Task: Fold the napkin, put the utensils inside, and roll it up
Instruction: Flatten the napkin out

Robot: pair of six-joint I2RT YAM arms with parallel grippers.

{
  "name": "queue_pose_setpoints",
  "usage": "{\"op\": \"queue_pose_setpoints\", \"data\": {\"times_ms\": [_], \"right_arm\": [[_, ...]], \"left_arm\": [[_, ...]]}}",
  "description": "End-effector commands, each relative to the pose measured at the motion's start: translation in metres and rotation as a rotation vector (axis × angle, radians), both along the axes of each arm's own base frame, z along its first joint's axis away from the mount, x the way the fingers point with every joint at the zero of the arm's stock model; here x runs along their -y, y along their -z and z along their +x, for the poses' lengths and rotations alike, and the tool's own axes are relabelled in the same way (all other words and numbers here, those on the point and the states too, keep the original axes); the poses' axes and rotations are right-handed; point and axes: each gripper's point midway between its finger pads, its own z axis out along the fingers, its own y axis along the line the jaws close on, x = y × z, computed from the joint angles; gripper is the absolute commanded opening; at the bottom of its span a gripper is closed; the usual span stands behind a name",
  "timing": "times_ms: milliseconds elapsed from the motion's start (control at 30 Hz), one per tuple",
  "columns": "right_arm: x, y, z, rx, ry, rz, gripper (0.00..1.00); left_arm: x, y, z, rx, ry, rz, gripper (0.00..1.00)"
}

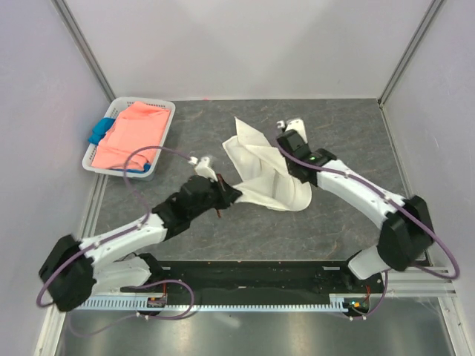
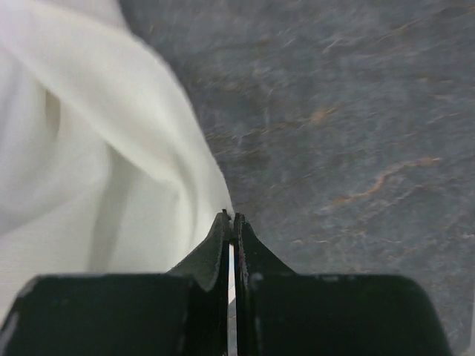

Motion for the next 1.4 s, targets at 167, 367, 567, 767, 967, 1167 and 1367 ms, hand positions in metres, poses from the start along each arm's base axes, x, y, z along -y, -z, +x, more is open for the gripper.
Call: {"op": "queue_pose_setpoints", "data": {"times_ms": [167,367,567,767,967,1167,1367], "right_arm": [[0.071,-0.196,-0.044,0.376,0.151,0.17,0.0],[0.101,-0.3,-0.097,0.579,0.136,0.353,0.0],[0.121,-0.382,-0.145,0.754,0.06,0.491,0.0],[0.129,-0.379,-0.123,0.768,0.141,0.381,0.0],[0.118,-0.323,-0.061,0.689,0.251,0.162,0.0],[0.126,-0.27,0.013,0.578,0.257,0.175,0.0],[0.164,-0.265,0.024,0.584,0.331,0.245,0.0]], "left_arm": [[-0.088,-0.162,0.005,0.316,-0.152,-0.087,0.02],[-0.118,-0.261,-0.03,0.493,-0.145,-0.156,0.02],[-0.129,-0.329,-0.054,0.625,-0.103,-0.188,0.02],[-0.097,-0.32,-0.018,0.585,-0.07,-0.147,0.02],[-0.076,-0.298,0.049,0.549,-0.129,-0.052,0.02],[-0.07,-0.28,0.11,0.506,-0.151,-0.016,0.02],[-0.074,-0.289,0.119,0.553,-0.157,-0.008,0.02]]}}
